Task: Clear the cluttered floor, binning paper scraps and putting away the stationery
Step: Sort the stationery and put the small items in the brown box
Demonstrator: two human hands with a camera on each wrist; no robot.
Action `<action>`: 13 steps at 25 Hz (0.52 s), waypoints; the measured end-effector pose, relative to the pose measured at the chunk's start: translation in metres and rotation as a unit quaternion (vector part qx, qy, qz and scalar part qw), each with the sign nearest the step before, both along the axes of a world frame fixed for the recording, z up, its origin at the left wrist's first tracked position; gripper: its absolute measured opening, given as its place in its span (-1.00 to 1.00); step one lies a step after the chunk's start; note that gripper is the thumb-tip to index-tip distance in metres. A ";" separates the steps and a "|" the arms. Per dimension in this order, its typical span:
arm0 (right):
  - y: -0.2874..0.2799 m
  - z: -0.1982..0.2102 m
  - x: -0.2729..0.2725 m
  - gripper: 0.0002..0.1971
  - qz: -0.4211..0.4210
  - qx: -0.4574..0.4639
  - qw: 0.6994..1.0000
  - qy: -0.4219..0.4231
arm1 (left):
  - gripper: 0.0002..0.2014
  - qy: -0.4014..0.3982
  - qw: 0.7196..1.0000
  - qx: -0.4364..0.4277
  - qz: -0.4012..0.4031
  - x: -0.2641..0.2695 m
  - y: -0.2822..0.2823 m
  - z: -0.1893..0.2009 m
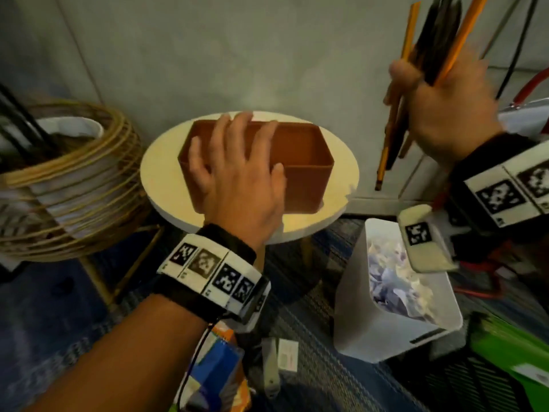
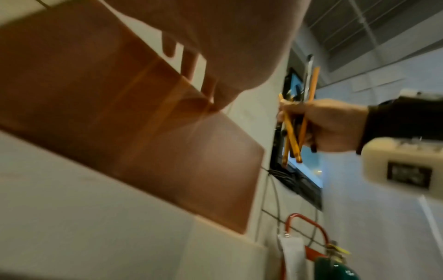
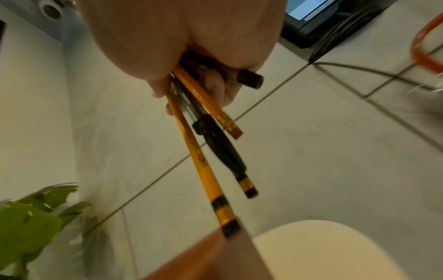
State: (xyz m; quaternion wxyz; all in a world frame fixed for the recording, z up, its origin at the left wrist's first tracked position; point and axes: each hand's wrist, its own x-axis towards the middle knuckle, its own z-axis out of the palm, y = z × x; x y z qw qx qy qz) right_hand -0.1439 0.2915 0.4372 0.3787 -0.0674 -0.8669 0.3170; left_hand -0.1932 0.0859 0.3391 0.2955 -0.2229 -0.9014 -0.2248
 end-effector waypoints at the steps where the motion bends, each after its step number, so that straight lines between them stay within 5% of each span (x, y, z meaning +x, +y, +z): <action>1: -0.010 0.012 -0.015 -0.72 0.009 -0.001 0.999 0.034 | -0.69 -0.011 1.000 -0.015 0.020 -0.010 -0.008 -0.005; 6: -0.083 0.026 -0.084 -0.75 0.127 0.012 0.989 0.071 | -0.72 0.008 0.999 -0.032 0.027 -0.021 -0.013 -0.019; 8: -0.101 0.007 -0.106 -0.71 0.163 0.079 0.983 -0.036 | -0.71 0.027 0.999 -0.026 0.029 -0.025 -0.014 -0.019; 11: -0.095 -0.034 -0.124 -0.72 0.150 0.251 0.920 -0.262 | -0.72 0.043 0.998 -0.027 0.025 -0.026 -0.015 -0.021; 13: -0.082 -0.050 -0.131 -0.69 0.151 0.296 0.891 -0.308 | -0.72 0.045 0.999 -0.025 0.015 -0.025 -0.014 -0.021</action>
